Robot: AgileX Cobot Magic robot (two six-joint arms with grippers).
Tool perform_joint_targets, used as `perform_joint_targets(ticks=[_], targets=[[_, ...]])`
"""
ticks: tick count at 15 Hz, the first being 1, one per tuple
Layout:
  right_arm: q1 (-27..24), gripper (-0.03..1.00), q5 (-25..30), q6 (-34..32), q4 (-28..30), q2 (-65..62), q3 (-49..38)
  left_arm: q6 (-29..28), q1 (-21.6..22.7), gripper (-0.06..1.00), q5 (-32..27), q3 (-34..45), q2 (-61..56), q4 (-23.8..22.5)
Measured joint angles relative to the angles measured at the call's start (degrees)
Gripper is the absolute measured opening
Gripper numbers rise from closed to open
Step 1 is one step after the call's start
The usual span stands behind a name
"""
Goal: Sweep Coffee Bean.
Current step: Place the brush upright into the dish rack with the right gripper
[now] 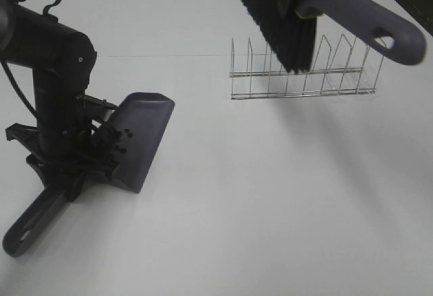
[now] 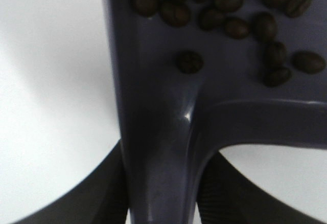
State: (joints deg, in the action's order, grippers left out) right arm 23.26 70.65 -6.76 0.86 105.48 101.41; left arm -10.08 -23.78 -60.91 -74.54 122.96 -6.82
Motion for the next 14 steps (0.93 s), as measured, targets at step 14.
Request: perform_joint_targets(ticks=[14], targets=[[-0.3,0.28,-17.5,-16.4,-0.3,0.3,-32.2,-8.0,0.6,0.33,3.3,0.0,-0.2,3.7]])
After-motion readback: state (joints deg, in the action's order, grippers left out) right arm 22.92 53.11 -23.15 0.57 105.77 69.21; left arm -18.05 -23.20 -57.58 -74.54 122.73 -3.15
